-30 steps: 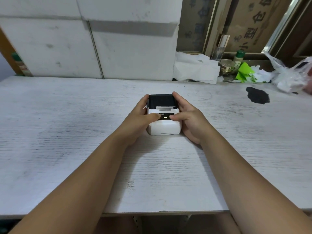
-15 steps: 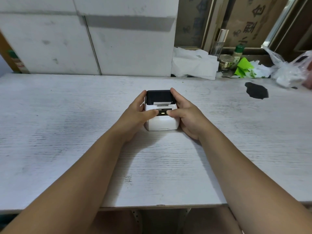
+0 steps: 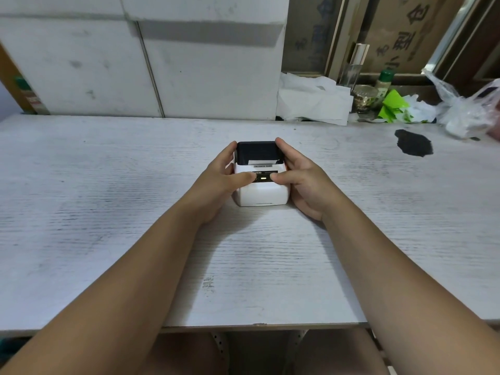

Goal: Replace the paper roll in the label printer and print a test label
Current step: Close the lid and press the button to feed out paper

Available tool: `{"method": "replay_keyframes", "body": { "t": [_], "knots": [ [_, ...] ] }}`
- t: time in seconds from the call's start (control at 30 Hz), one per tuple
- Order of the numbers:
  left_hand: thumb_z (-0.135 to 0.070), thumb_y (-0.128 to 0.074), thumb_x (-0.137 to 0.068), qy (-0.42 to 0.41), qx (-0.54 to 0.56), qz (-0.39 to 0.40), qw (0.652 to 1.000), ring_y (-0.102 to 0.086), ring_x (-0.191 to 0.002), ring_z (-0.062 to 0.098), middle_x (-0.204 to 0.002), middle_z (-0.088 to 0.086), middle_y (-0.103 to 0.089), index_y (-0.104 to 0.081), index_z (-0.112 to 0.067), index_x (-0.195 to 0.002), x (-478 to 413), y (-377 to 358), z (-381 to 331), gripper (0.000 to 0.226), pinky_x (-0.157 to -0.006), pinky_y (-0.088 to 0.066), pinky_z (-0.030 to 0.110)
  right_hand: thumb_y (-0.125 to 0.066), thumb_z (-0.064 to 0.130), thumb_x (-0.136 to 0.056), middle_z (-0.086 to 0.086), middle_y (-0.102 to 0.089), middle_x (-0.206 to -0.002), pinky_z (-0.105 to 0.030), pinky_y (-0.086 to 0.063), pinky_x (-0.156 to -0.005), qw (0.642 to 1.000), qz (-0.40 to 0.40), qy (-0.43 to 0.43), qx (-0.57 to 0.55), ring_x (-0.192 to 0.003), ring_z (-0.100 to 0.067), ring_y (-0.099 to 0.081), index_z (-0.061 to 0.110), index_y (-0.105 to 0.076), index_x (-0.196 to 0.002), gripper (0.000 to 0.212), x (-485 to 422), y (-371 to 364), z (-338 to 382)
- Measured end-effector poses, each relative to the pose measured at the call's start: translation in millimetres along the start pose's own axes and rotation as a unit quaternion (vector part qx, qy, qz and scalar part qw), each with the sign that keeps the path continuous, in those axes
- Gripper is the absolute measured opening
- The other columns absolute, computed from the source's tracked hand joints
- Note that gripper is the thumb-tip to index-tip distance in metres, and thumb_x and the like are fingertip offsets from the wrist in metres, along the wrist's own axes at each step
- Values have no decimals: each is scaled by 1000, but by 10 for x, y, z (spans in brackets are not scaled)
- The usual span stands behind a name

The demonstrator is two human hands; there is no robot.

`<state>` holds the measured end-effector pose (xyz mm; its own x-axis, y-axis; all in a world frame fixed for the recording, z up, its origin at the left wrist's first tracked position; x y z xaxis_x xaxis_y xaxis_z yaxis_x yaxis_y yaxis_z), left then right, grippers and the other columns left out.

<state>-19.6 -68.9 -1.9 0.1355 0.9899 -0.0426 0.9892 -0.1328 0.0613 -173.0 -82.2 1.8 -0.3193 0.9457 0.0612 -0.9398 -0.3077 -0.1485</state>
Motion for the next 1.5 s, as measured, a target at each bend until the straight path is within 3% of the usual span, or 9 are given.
{"method": "replay_keyframes", "body": {
  "t": [0.13, 0.3, 0.43, 0.7, 0.93, 1.13, 1.27, 1.4, 1.5],
  "knots": [
    [3, -57, -87, 3, 3, 4, 1000, -59, -106, -5, -107, -28, -61, -34, -21, -143, 8, -3, -9, 65, -82, -49, 11, -45, -17, -83, 2, -50, -136, -22, -46, -93, 1000, 3, 0, 5, -112, -12, -56, 17, -26, -148, 76, 1, -1, 5],
    [4, -56, -87, 1, -6, 1, 1000, -62, -97, -9, -95, -33, -66, -45, -30, -125, -5, 2, 4, 52, -76, -49, 8, -45, -17, -83, 2, -50, -137, -23, -47, -92, 1000, 4, -2, 3, -110, -11, -57, 18, -27, -148, 76, 0, 7, 9],
    [2, -58, -86, 3, 3, -2, 1000, -58, -109, -3, -106, -30, -60, -35, -24, -142, 4, 3, 0, 65, -79, -49, 10, -45, -17, -83, 3, -53, -132, -20, -48, -89, 1000, 5, -1, 14, -106, -8, -58, 18, -28, -148, 76, 1, 4, 6],
    [1, -58, -86, 14, 8, -10, 1000, -53, -121, 6, -117, -24, -55, -26, -20, -147, -11, 12, 15, 72, -90, -46, 19, -45, -17, -84, 15, -56, -114, -14, -51, -81, 1000, 10, -6, 24, -99, -1, -59, 18, -27, -148, 75, -1, 8, 5],
    [1, -58, -87, 17, 8, -11, 1000, -54, -111, -1, -110, -28, -54, -25, -21, -148, -5, -2, 3, 72, -79, -49, 9, -45, -17, -84, 12, -56, -118, -17, -49, -86, 1000, 10, -7, 19, -102, -4, -59, 18, -27, -148, 76, 1, 6, 6],
    [0, -59, -87, 19, 11, -21, 1000, -50, -118, 4, -117, -22, -50, -23, -20, -148, -16, 6, 20, 74, -83, -47, 13, -45, -17, -83, 4, -52, -129, -20, -48, -90, 1000, 8, -3, 11, -106, -9, -58, 17, -27, -148, 75, 1, -3, 3],
    [-1, -60, -86, 18, 10, -12, 1000, -48, -125, 7, -139, -11, -46, -24, -20, -148, -21, 18, 35, 74, -90, -45, 17, -46, -16, -84, 2, -49, -138, -21, -48, -89, 1000, 7, -1, 11, -111, -11, -57, 17, -26, -148, 75, 5, 3, 8],
    [1, -58, -87, 14, 14, -6, 1000, -55, -113, 0, -117, -22, -57, -29, -21, -145, -23, 13, 30, 69, -80, -49, 10, -46, -16, -84, 3, -49, -137, -18, -50, -86, 1000, 9, -1, 15, -108, -7, -58, 18, -26, -148, 75, 8, 2, 6],
    [1, -58, -86, 13, 13, 0, 1000, -56, -118, 5, -122, -18, -57, -31, -20, -145, -33, 12, 41, 69, -83, -49, 13, -46, -16, -84, 7, -52, -130, -20, -49, -89, 1000, 10, -2, 13, -108, -7, -58, 18, -26, -148, 75, 1, 7, 5]
  ]
}}
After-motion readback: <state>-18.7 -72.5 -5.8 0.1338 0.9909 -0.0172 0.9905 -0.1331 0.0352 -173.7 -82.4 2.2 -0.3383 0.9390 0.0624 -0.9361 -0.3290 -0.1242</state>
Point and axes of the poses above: each hand's wrist, its own x-axis away from the middle knuckle, its own y-axis out of the back of the hand, z = x × y, the point moved 4 cm from there along -x, towards the middle knuckle
